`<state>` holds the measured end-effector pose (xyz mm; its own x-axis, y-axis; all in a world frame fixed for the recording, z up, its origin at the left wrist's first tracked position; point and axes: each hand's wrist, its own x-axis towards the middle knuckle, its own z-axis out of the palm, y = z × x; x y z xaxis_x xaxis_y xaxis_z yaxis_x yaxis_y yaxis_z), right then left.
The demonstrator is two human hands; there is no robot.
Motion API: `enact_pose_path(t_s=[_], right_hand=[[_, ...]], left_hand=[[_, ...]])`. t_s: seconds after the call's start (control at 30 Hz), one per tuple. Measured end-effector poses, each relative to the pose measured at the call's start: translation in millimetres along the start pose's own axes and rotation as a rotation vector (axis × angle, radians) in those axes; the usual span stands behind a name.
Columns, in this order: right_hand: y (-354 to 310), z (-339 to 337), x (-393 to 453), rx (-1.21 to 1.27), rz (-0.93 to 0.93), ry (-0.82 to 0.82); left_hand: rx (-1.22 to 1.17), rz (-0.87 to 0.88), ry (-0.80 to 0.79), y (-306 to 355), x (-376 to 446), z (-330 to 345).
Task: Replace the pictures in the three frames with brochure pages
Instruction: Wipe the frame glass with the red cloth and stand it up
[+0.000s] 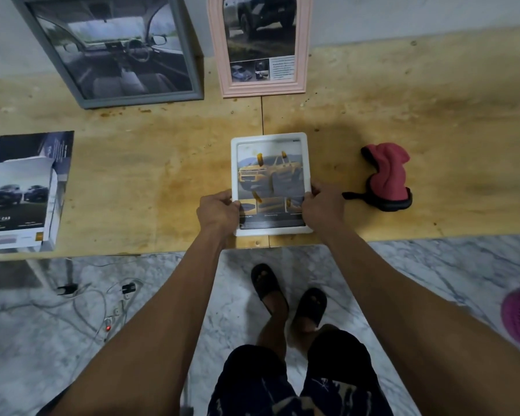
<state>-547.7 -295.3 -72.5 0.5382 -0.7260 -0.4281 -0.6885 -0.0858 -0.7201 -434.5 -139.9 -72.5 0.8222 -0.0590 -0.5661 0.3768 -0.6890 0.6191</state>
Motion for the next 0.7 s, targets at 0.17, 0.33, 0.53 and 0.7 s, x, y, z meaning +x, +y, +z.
enact_pose_path(t_s=[0.17,0.33,0.53,0.7], right_hand=[[-7,-5,-1,-0.038,-0.022,0.007],[-12,-4,2,-0.123,-0.023,0.029],[-13,-32,31,-0.462,-0.045,0.352],[10,-58,58,-0.646,0.143,0.478]], left_hand=[[-0.017,-0.01,0.062,5,-8,3],[0.034,0.052,0.049,18,-18,7],[0.093,0.075,0.027,27,-18,13],[0.112,0.091,0.05,26,-16,15]])
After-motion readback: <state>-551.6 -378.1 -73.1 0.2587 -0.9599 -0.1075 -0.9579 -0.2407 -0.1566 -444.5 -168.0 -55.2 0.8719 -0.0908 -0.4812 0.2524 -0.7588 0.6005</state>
